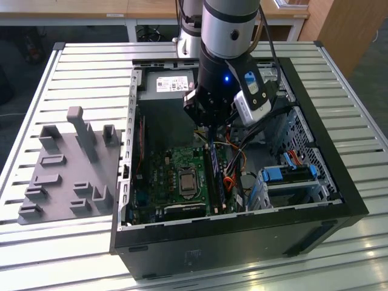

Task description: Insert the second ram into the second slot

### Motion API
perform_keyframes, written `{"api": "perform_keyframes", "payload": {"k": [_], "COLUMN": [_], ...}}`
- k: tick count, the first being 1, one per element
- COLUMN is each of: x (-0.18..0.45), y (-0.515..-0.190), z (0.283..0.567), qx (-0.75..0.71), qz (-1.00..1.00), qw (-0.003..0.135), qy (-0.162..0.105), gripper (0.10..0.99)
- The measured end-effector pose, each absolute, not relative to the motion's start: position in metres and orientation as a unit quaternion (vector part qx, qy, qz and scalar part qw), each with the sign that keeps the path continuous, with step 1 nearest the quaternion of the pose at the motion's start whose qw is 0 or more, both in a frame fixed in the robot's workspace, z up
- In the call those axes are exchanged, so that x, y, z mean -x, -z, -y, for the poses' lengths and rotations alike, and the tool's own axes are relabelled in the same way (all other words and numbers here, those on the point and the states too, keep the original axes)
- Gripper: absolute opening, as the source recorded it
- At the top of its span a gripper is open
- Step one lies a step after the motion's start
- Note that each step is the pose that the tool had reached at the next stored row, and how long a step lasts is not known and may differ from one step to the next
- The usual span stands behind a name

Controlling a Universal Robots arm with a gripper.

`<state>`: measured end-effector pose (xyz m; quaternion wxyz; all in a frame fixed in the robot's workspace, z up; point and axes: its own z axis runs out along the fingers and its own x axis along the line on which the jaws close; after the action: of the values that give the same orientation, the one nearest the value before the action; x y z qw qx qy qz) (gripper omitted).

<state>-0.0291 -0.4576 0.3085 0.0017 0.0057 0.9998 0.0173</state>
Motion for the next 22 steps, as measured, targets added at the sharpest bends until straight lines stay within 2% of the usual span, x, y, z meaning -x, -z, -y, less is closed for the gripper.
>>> {"api": "perform_keyframes", "payload": {"k": [22], "x": [0.024], "y": [-0.298], "z": [0.454], "qx": [-0.006], "qz": [-1.0], "qw": [-0.001], "qy": [-0.017], "gripper": [0.137]}}
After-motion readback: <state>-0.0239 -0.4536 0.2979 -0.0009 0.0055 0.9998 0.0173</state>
